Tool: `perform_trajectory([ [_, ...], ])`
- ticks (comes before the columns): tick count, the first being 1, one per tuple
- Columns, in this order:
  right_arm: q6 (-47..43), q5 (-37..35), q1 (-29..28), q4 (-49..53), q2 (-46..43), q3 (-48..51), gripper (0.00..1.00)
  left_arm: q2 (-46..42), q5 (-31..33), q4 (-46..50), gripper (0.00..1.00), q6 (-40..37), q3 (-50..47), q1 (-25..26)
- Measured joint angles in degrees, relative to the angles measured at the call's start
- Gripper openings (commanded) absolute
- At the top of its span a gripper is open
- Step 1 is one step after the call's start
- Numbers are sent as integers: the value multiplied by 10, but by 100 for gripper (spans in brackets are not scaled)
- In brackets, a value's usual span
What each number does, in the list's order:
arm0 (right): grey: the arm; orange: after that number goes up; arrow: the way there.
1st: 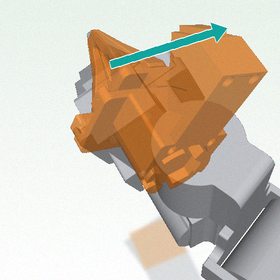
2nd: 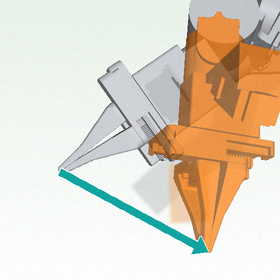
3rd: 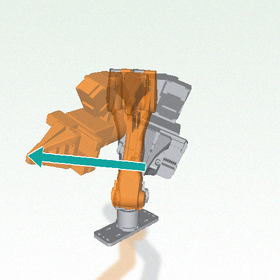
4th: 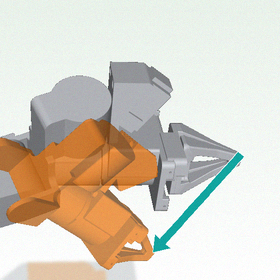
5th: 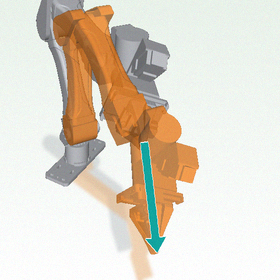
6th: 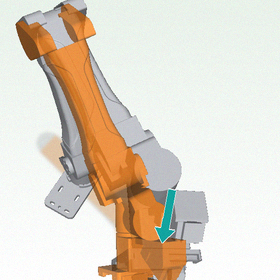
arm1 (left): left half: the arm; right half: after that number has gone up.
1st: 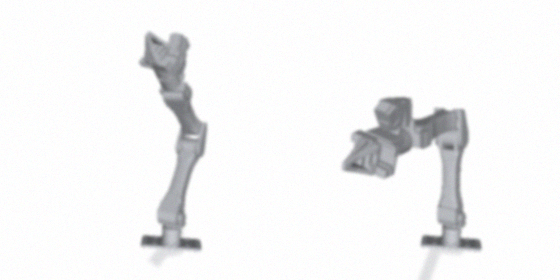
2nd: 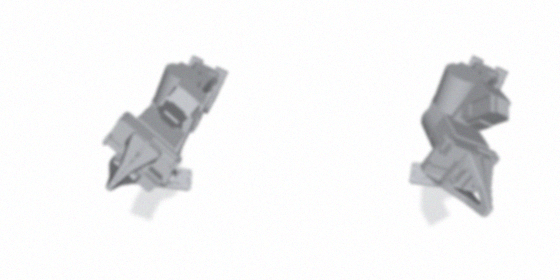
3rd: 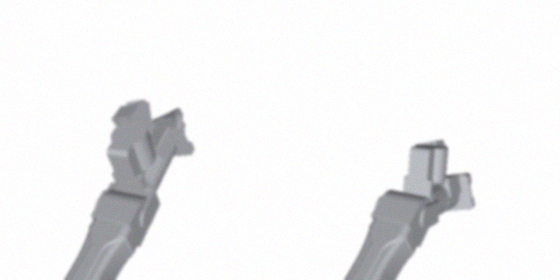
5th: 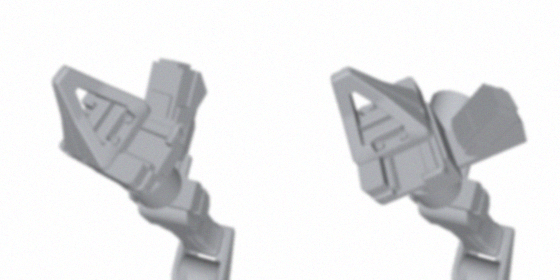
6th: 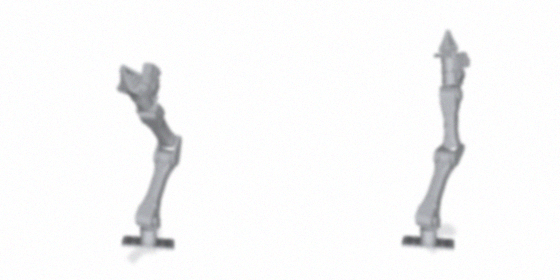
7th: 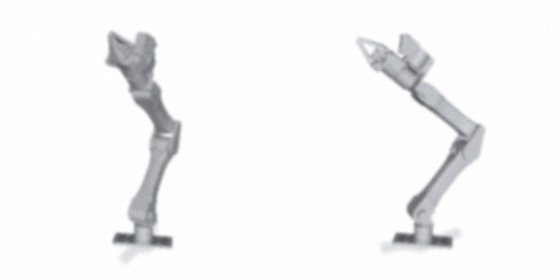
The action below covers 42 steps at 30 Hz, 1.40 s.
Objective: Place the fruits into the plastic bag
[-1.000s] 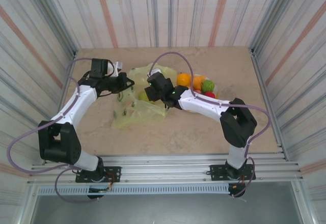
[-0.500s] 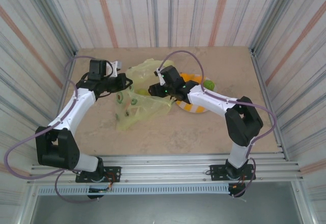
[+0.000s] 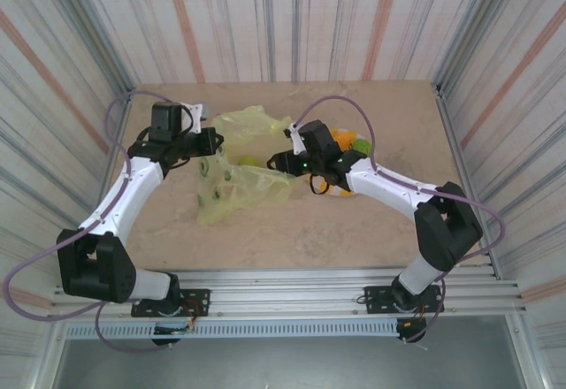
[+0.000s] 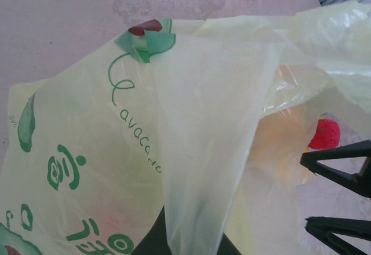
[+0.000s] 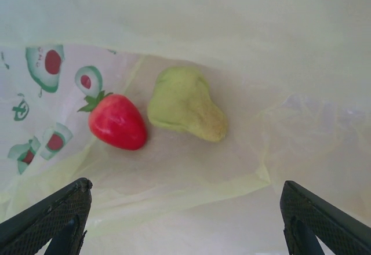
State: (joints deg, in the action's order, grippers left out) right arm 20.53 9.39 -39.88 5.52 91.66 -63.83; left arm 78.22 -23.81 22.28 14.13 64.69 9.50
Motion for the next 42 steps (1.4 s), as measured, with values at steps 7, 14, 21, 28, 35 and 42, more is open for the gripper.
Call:
perform_trajectory([
  [7, -28, -2, 2, 7, -87, 49, 87, 23, 2, 24, 0, 13, 17, -2],
  [14, -32, -11, 46, 25, -241, 148, 90, 37, -15, 36, 0, 44, 24, -36],
  [21, -32, -117, 117, 95, -295, 162, 95, 37, -25, 36, 0, 58, 24, -40],
  [28, -32, -188, 223, 165, -198, 146, 96, 37, -32, 36, 0, 67, 24, -40],
  [35, -31, -201, 245, 202, -82, 97, 90, 37, -34, 36, 0, 71, 24, -40],
  [42, -30, -199, 249, 212, -10, 61, 85, 37, -36, 36, 0, 72, 24, -40],
])
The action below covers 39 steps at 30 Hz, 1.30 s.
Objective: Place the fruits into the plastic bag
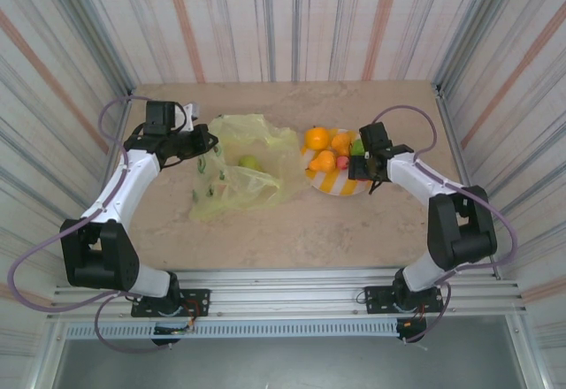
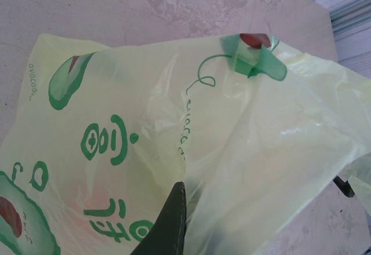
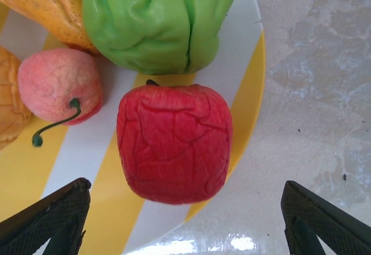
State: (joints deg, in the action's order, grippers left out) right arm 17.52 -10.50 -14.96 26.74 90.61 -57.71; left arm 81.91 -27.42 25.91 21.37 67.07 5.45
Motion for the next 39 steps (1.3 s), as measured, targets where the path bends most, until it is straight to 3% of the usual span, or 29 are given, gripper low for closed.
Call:
perform_trajectory([
  [11, -1, 6, 7, -2, 83, -45, 72, 0, -2, 0, 0, 6, 0, 0],
  [20, -4, 15, 7, -10, 115, -65, 57, 0, -6, 0, 0, 10, 0, 0],
  [25, -4, 15, 7, -10, 112, -64, 55, 0, -7, 0, 0, 10, 0, 0],
  [29, -4, 15, 7, -7, 65, -34, 54, 0, -8, 0, 0, 11, 0, 0],
  [33, -8, 33, -10, -13, -45, 18, 53, 0, -14, 0, 0, 15, 0, 0],
  [39, -38, 114, -135, -91, -180, 85, 53, 0, -21, 0, 0, 25, 0, 0],
])
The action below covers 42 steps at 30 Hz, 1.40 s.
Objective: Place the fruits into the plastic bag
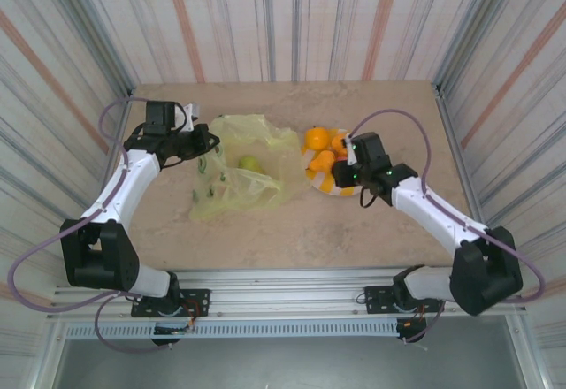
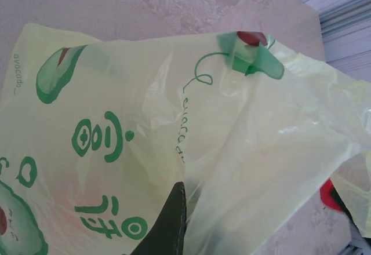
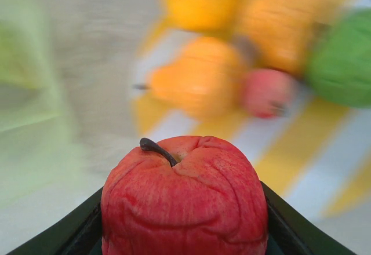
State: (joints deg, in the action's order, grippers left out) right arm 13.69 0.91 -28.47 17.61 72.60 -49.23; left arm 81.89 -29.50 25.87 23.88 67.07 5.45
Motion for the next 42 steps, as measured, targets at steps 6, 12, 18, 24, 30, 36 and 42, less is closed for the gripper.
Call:
perform_trajectory([
  [6, -39, 37, -123, -97, 17, 11, 51, 0, -2, 0, 0, 4, 0, 0],
  [12, -62, 34, -161, -155, 122, -40, 50, 0, -8, 0, 0, 5, 0, 0],
  [18, -67, 35, -185, -230, 226, -101, 49, 0, -10, -1, 0, 7, 0, 0],
  [24, -54, 16, -216, -292, 309, -169, 50, 0, -14, -2, 0, 13, 0, 3],
  [30, -2, -19, -235, -318, 393, -270, 53, 0, -19, -4, 0, 17, 0, 7],
  [36, 38, -57, -240, -313, 455, -325, 58, 0, -21, -4, 0, 17, 0, 10],
  [42, 54, -60, -240, -306, 478, -325, 66, 0, -22, -4, 0, 17, 0, 10],
])
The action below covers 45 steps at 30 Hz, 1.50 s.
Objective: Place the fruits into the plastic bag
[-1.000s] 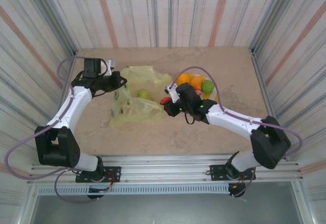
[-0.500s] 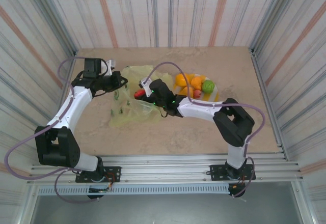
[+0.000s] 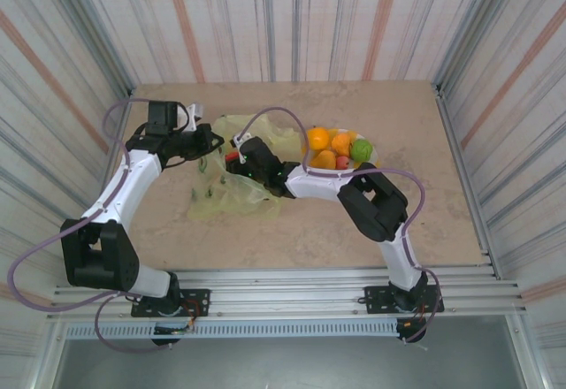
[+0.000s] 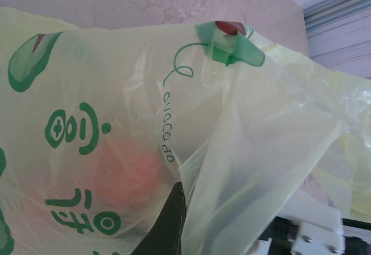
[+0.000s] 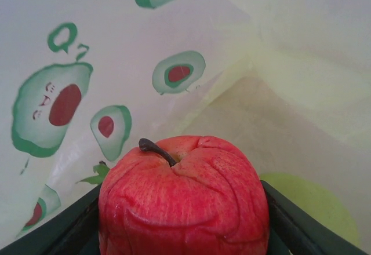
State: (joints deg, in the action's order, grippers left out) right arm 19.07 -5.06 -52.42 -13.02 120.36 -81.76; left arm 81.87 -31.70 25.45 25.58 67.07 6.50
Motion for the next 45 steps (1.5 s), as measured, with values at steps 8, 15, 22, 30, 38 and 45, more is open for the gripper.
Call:
perform_trajectory([
  [8, -2, 22, 0, 7, 0, 0, 81, 0, 0, 0, 0, 0, 0, 0],
  [15, -13, 24, 0, 14, -58, 55, 80, -2, 0, 0, 0, 0, 0, -2],
  [22, -37, -3, 4, 29, -167, 142, 80, -4, 0, 0, 0, 0, 0, -3],
  [30, -10, -4, 50, 50, -224, 226, 77, -4, 2, 0, 0, -1, 0, -5],
  [38, 51, 9, 68, 66, -269, 261, 77, -4, 9, -4, 0, -4, -2, -5],
  [45, 57, 28, 86, 78, -363, 305, 79, -4, 13, -4, 0, -5, -2, -6],
])
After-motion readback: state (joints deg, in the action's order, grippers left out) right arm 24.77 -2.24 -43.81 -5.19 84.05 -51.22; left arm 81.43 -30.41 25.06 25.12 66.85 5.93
